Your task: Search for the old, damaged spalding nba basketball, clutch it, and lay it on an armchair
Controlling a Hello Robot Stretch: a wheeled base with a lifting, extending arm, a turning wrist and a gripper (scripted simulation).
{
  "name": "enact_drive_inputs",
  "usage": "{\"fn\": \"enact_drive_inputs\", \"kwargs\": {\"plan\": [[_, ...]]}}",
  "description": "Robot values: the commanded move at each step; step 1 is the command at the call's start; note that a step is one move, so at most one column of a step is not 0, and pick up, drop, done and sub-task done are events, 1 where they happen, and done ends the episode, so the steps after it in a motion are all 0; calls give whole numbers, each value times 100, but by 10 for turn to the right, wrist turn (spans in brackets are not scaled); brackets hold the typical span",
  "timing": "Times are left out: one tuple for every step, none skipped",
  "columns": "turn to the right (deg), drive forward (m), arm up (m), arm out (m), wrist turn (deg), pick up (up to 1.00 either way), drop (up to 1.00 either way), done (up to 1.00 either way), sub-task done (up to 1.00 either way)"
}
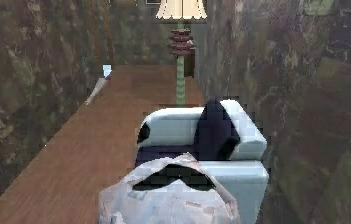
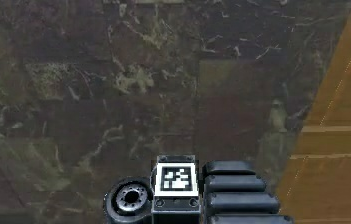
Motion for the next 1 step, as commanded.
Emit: {"fn": "enact_drive_inputs", "kwargs": {"plan": [[420,0,0,0,0,0,0,0,0]]}}
